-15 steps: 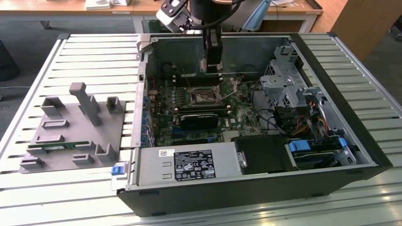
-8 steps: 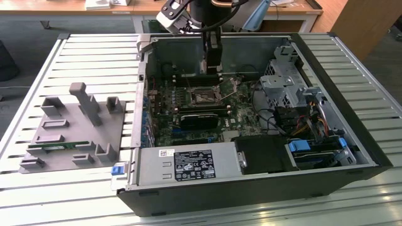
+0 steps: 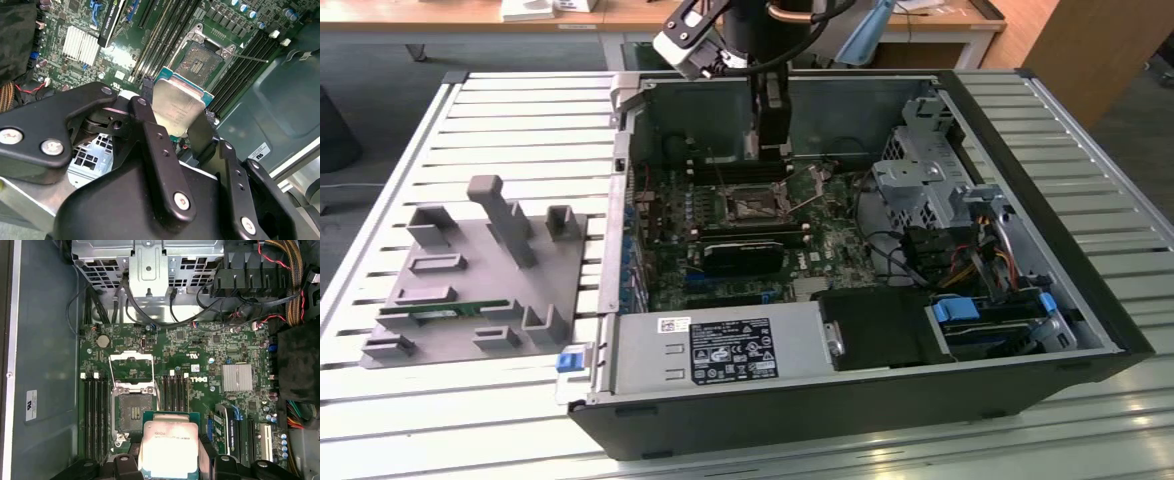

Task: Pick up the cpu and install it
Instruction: 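Place the cpu into insertion slot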

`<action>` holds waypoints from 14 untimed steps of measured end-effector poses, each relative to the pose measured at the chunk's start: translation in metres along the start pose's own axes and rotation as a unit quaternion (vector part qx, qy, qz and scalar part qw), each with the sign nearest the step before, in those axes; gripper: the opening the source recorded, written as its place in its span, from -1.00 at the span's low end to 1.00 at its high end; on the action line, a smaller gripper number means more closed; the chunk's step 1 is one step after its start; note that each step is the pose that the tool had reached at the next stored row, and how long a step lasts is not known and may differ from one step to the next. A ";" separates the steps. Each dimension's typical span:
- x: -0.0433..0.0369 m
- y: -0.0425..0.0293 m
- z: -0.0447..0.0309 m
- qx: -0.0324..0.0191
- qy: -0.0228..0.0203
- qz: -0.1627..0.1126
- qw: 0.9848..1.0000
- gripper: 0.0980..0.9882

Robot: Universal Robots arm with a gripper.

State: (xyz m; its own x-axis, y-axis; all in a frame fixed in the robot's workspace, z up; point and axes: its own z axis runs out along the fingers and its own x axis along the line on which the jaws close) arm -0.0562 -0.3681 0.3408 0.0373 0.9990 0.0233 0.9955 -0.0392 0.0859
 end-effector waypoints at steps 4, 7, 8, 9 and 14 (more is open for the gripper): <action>0.0043 -0.0007 0.0059 0.000 0.000 0.000 1.000 -0.03; 0.0075 -0.0013 0.0110 0.000 0.000 0.000 1.000 -0.03; 0.0087 -0.0015 0.0129 0.000 0.000 0.000 1.000 -0.03; 0.0098 -0.0017 0.0147 0.000 0.000 0.000 1.000 -0.03; 0.0108 -0.0024 0.0237 0.001 0.000 0.000 1.000 -0.03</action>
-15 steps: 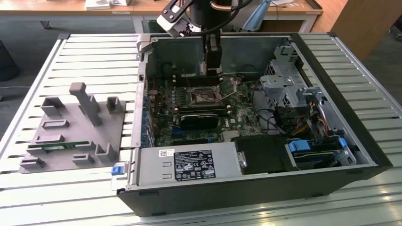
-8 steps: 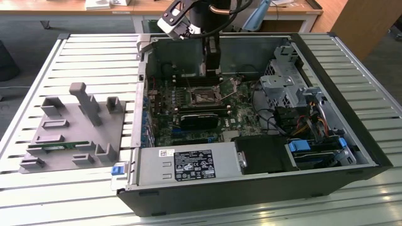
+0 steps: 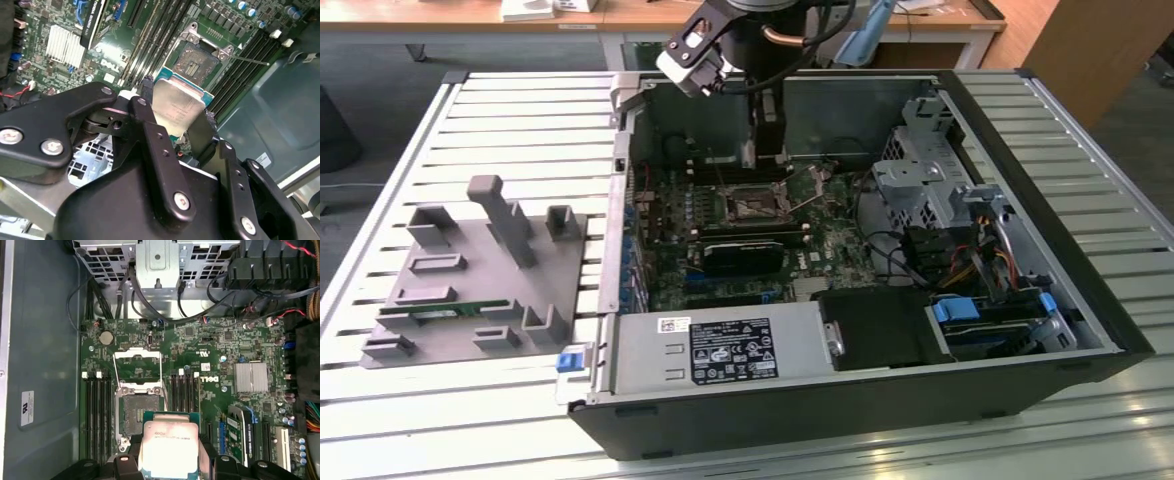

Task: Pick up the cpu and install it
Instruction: 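Place the cpu into insertion slot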

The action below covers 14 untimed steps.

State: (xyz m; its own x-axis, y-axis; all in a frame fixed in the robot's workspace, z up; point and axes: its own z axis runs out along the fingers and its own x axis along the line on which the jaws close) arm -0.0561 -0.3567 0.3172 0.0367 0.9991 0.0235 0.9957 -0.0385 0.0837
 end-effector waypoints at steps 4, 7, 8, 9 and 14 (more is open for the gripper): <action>-0.0001 -0.0003 0.0040 0.001 -0.001 0.000 1.000 -0.03; -0.0002 -0.0005 0.0067 0.001 -0.001 0.000 1.000 -0.03; -0.0002 -0.0006 0.0077 0.001 -0.001 0.000 1.000 -0.03; -0.0002 -0.0006 0.0084 0.001 -0.001 0.000 1.000 -0.03; -0.0002 -0.0010 0.0130 0.001 0.001 -0.013 1.000 -0.03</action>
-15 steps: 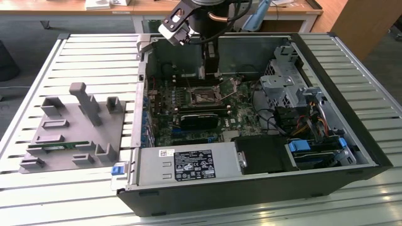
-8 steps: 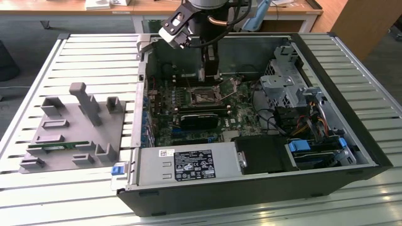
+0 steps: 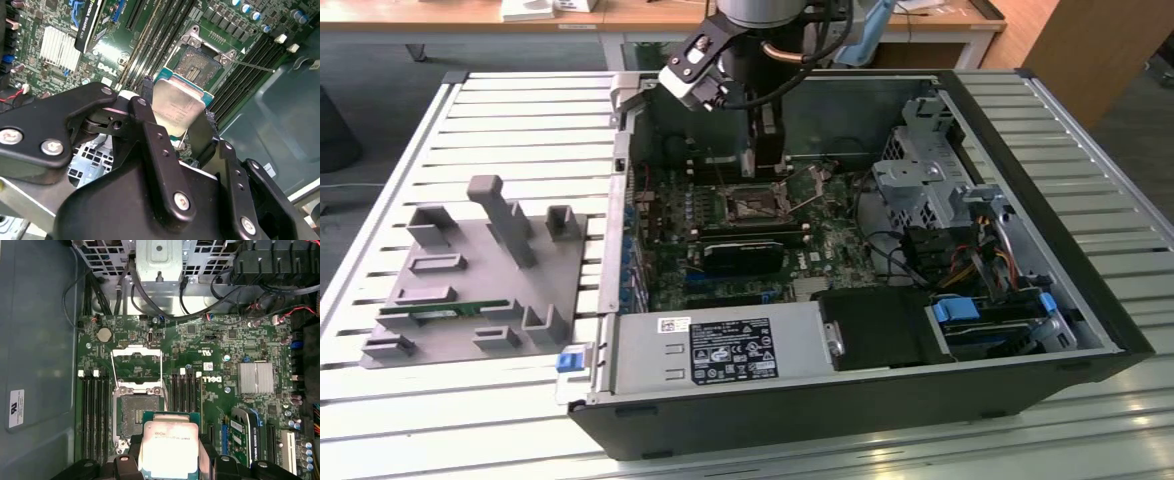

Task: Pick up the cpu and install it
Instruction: 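Place the cpu into insertion slot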

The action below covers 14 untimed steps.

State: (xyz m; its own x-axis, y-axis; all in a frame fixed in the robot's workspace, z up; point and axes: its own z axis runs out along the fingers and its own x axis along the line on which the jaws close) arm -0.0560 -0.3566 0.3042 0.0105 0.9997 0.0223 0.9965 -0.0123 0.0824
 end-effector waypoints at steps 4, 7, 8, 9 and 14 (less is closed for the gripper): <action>0.0000 -0.0002 0.0026 0.001 0.002 -0.028 1.000 -0.03; -0.0001 -0.0004 0.0045 0.001 0.003 -0.029 1.000 -0.03; -0.0001 -0.0004 0.0053 0.001 0.003 -0.029 1.000 -0.03; -0.0001 -0.0005 0.0060 0.001 0.003 -0.029 1.000 -0.03; -0.0002 -0.0007 0.0094 0.001 0.003 -0.030 1.000 -0.03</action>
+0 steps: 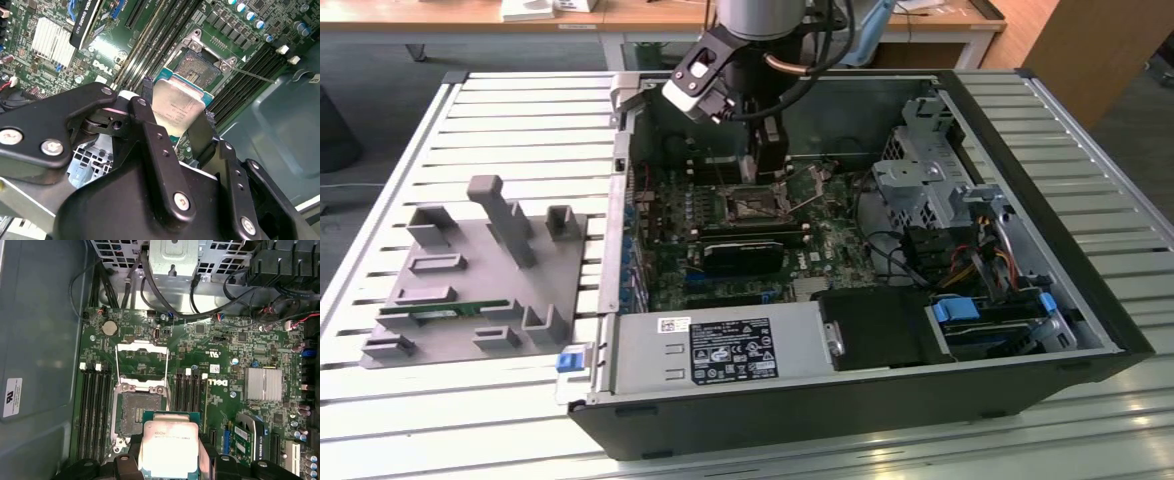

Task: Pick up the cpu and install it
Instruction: 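Place the cpu into insertion slot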

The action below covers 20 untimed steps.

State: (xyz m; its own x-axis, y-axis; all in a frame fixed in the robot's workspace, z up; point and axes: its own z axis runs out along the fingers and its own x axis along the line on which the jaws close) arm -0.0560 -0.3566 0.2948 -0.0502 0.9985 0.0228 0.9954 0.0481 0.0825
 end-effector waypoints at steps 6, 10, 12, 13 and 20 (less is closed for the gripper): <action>-0.0001 -0.0003 0.0036 0.000 0.000 0.000 1.000 -0.03; -0.0002 -0.0005 0.0059 0.000 0.000 0.000 1.000 -0.03; -0.0002 -0.0006 0.0070 0.000 0.000 0.000 1.000 -0.03; -0.0002 -0.0006 0.0076 0.000 0.000 0.000 1.000 -0.03; 0.0013 -0.0010 0.0126 0.000 0.000 0.000 1.000 -0.03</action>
State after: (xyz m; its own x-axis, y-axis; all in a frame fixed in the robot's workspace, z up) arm -0.0560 -0.3550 0.2821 -0.0511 0.9984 0.0227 0.9954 0.0491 0.0824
